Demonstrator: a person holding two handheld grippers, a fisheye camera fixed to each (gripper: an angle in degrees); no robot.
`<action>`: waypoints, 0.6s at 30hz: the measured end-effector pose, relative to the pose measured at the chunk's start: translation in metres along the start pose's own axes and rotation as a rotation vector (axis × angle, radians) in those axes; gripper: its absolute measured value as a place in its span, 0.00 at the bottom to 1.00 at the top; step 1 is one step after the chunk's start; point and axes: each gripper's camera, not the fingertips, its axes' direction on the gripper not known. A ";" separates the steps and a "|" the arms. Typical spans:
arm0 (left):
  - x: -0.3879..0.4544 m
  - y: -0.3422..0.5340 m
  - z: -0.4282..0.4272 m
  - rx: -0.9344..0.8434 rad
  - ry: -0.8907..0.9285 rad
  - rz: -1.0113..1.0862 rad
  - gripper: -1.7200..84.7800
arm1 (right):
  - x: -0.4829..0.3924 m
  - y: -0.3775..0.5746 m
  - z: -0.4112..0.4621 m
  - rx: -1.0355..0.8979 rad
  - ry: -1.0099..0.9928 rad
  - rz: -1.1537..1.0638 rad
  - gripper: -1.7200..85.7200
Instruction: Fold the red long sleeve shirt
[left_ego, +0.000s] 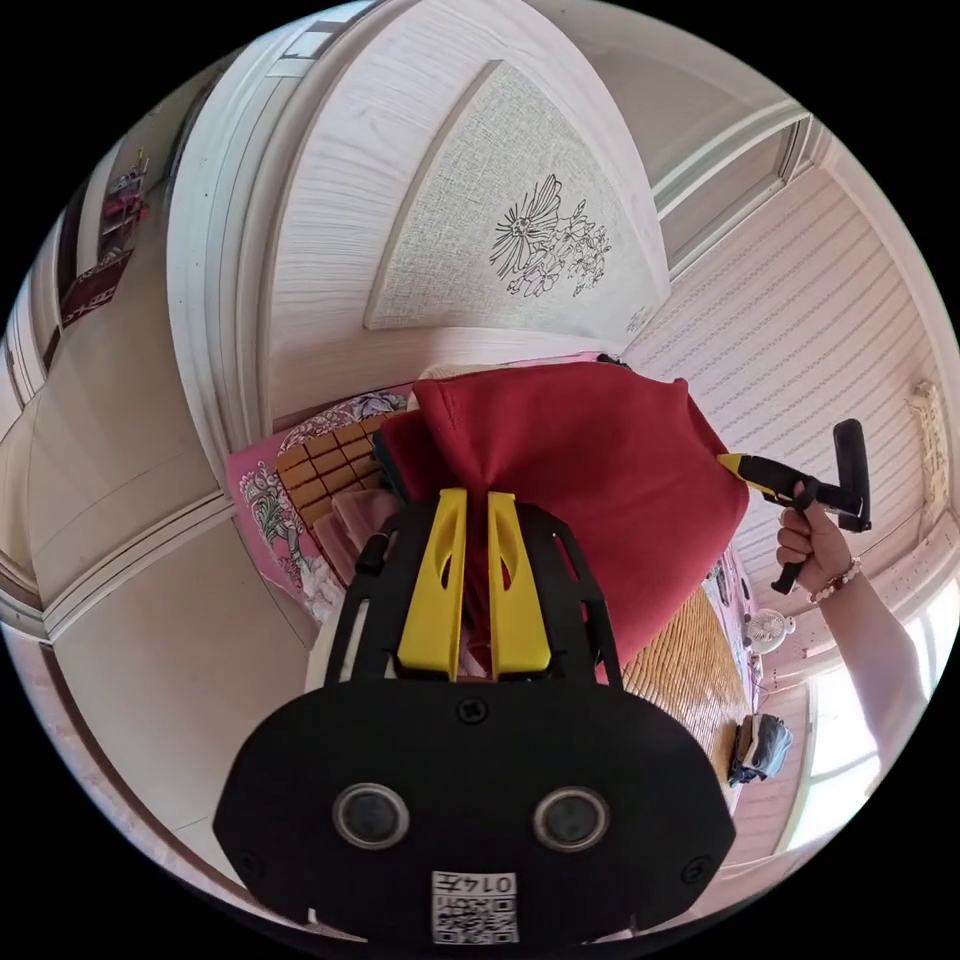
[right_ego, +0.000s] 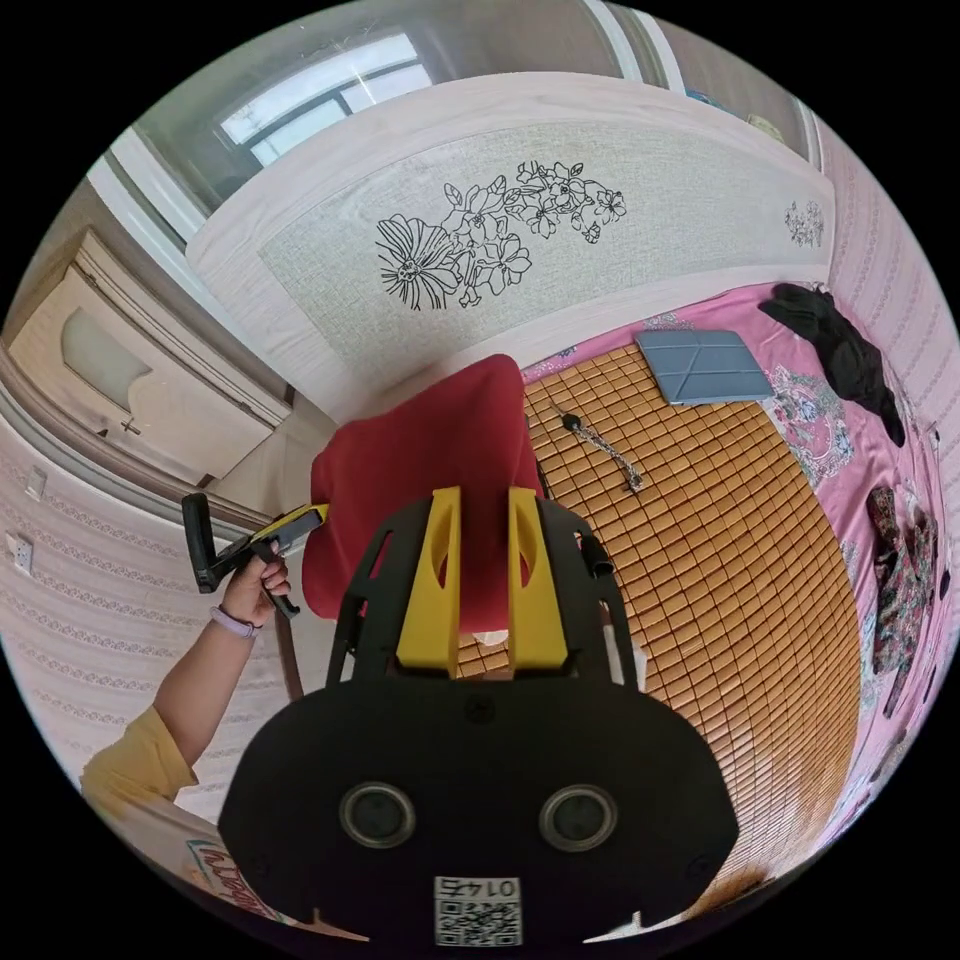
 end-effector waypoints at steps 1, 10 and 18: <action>-0.003 0.002 0.000 0.008 0.013 -0.013 0.06 | -0.003 -0.001 -0.003 0.030 -0.025 -0.012 0.11; -0.020 0.091 -0.068 0.220 0.022 0.075 0.07 | -0.006 0.119 -0.066 0.257 0.130 -0.168 0.13; 0.081 0.295 -0.058 0.105 0.248 0.477 0.01 | 0.079 0.439 -0.086 0.015 0.341 0.441 0.15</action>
